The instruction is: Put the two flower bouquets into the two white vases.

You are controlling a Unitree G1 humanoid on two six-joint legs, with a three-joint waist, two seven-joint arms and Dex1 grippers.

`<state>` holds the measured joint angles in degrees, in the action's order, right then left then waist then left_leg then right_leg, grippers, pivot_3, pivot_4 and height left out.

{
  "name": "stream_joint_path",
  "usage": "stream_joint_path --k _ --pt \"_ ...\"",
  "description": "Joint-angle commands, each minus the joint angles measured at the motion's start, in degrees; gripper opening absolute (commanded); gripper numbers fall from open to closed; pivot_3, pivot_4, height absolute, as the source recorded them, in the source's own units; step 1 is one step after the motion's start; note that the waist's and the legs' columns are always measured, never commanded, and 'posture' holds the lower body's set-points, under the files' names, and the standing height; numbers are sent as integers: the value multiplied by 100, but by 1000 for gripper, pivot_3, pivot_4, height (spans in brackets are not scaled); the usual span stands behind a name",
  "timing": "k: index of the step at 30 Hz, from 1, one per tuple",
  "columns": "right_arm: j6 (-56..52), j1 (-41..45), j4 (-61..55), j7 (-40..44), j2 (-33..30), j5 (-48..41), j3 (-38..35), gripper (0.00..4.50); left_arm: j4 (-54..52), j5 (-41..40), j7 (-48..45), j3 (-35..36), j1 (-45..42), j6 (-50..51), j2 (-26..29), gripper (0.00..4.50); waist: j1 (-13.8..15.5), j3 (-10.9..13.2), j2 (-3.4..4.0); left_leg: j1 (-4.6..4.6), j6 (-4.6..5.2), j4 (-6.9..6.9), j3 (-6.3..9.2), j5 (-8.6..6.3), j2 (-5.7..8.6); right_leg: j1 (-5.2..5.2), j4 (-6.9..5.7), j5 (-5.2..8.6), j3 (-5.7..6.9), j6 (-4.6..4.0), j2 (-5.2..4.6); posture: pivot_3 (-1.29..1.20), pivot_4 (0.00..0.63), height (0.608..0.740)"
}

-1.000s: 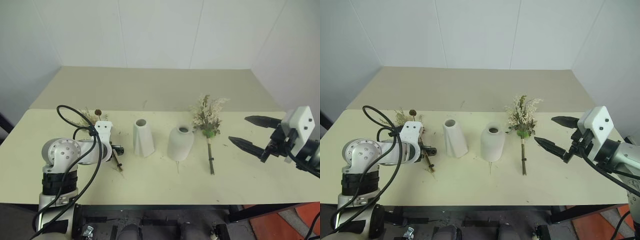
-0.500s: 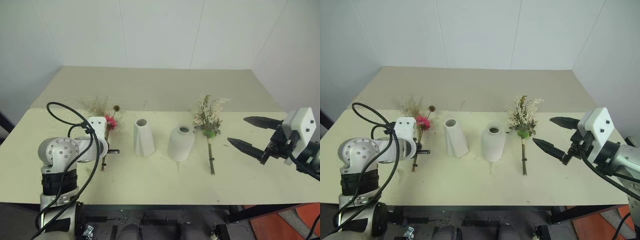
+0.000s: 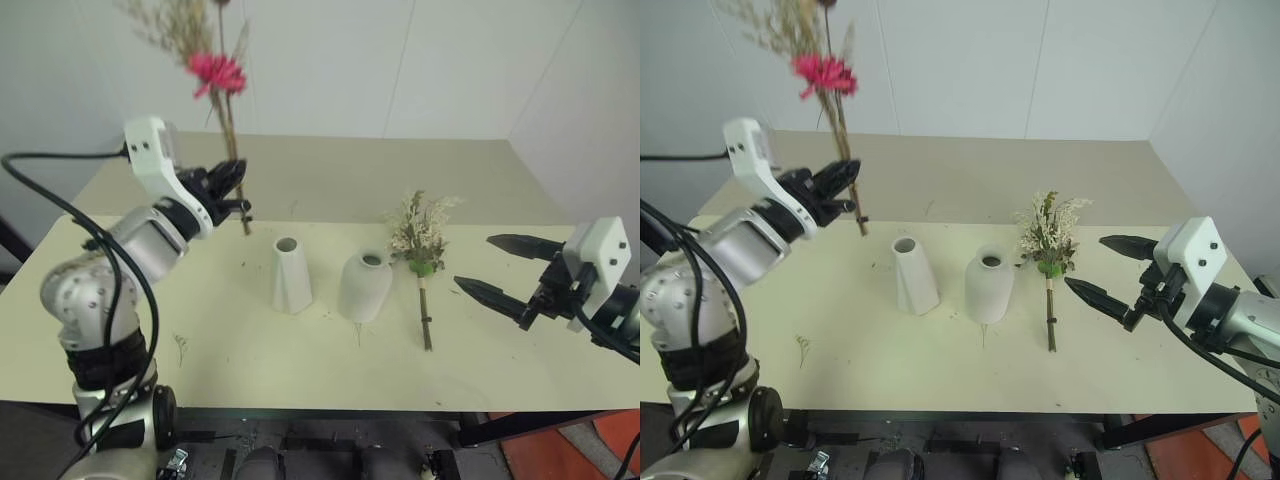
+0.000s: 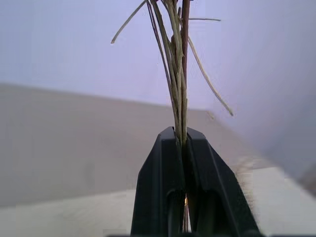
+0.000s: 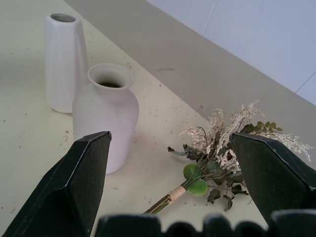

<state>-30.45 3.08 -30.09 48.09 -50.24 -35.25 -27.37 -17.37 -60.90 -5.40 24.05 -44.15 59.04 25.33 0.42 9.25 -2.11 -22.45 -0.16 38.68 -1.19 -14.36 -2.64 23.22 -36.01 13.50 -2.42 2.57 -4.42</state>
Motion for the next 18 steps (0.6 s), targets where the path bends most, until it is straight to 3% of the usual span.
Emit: stream_joint_path --k 1,10,18 --pt "0 4 -220 -86 -6 -154 -194 4500 257 -270 -790 17 -238 -246 211 36 -4 0 0 1 0 0 0 0 0 0 -1 0 0 0 0 0 150 740" --pt "-59 -171 -459 -304 40 -299 -351 4500 199 439 -1785 -1029 -9 -837 150 36 10 0 0 -2 0 1 1 0 0 0 1 -1 0 3 0 0 150 740" --pt "-166 -271 -655 -502 75 -479 -456 4500 556 882 -2078 -1234 80 -1193 -2 36 -12 0 0 -2 1 1 1 0 -2 1 1 -1 0 3 2 0 150 740"
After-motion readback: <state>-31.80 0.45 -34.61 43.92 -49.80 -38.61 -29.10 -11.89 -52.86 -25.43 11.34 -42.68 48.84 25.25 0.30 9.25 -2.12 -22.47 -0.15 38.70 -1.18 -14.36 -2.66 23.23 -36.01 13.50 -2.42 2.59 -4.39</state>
